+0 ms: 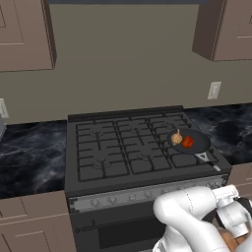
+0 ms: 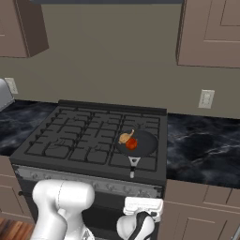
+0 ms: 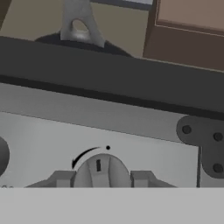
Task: Place the pan on the front right burner on the stove. Then place the tomato and the onion in the pan and turn on the front right burner.
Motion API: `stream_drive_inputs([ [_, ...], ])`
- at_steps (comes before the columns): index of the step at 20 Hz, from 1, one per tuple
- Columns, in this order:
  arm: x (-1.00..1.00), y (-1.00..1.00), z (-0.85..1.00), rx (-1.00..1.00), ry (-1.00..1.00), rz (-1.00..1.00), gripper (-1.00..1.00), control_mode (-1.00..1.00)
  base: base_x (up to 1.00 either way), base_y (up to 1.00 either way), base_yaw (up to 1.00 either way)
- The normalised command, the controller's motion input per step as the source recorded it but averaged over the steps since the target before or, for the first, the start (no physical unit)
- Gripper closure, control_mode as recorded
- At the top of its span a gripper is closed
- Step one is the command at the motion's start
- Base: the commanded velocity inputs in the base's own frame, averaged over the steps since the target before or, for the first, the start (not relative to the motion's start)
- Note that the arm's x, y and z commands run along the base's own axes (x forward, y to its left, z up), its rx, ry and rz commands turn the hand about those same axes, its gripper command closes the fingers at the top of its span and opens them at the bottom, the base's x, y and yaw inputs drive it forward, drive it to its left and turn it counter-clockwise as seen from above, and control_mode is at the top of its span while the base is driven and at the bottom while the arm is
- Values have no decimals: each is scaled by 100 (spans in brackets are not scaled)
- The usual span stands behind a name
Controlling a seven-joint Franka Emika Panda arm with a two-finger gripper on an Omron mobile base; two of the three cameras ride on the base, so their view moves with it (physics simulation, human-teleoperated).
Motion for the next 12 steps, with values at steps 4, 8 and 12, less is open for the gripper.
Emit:
stream_drive_inputs([
  [4, 0, -7, -4, -17, 0, 0, 100, -100, 0, 0, 0],
  [8, 0, -7, -4, -17, 0, -1, 100, -100, 0, 0, 0],
  [12, 0, -5, -15, -21, 0, -2, 100, -100, 0, 0, 0],
])
